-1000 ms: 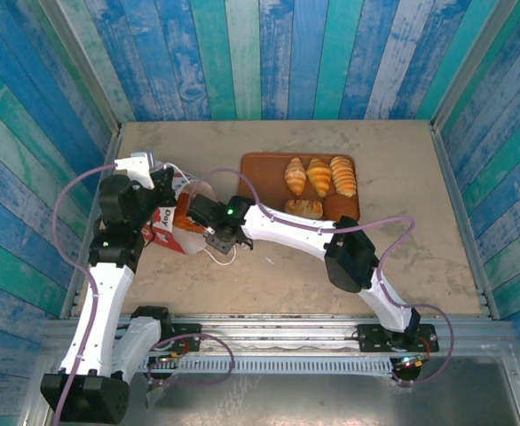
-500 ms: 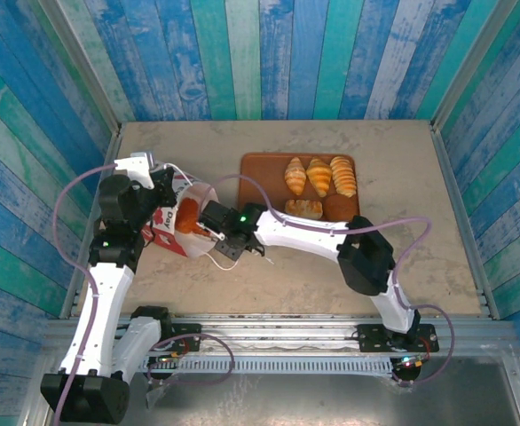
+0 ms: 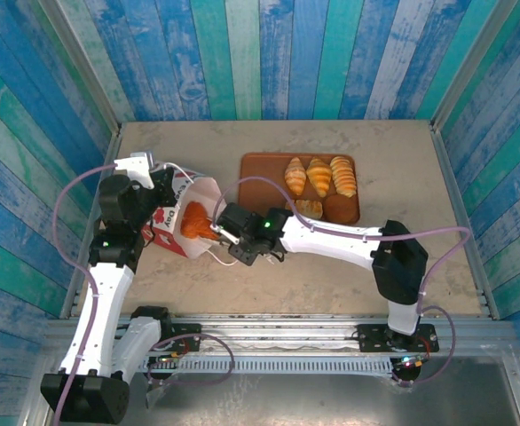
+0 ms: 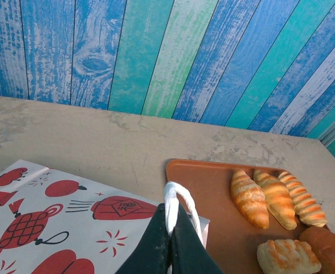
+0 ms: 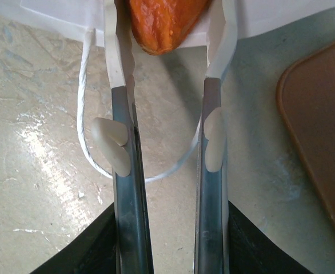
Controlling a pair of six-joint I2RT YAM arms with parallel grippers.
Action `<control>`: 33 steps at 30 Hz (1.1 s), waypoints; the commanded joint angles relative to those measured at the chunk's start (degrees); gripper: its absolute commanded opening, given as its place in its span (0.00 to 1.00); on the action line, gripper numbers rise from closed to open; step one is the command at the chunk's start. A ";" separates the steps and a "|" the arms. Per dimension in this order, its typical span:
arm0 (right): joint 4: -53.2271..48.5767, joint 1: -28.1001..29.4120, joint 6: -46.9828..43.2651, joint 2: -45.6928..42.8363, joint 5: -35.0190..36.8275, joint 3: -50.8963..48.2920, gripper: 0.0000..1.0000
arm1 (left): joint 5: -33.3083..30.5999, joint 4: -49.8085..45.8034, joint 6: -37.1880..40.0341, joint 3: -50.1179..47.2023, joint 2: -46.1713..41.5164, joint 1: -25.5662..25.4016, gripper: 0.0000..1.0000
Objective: Take the fake bread out of the paper bag
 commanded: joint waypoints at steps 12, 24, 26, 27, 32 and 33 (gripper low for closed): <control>6.05 -0.14 -0.83 -10.37 -0.28 -7.05 0.43 | -0.50 1.47 0.99 0.32 -0.20 0.08 0.00; 4.68 -0.11 -0.65 -27.13 2.86 -19.58 0.40 | -1.80 1.98 0.89 -0.03 0.06 0.07 0.00; 4.27 -0.10 -0.54 -30.11 4.72 -21.19 0.40 | -1.99 2.07 0.89 0.20 0.15 0.04 0.00; 3.75 -0.11 -0.57 -31.48 5.77 -21.78 0.40 | -2.22 2.03 1.03 0.26 0.15 0.09 0.00; 1.98 -0.27 -0.92 -36.20 9.86 -24.08 0.40 | -3.03 1.81 1.21 0.43 0.39 0.12 0.00; 1.89 -0.35 -1.06 -37.01 10.20 -24.47 0.40 | -3.12 1.81 1.18 0.43 0.41 0.06 0.00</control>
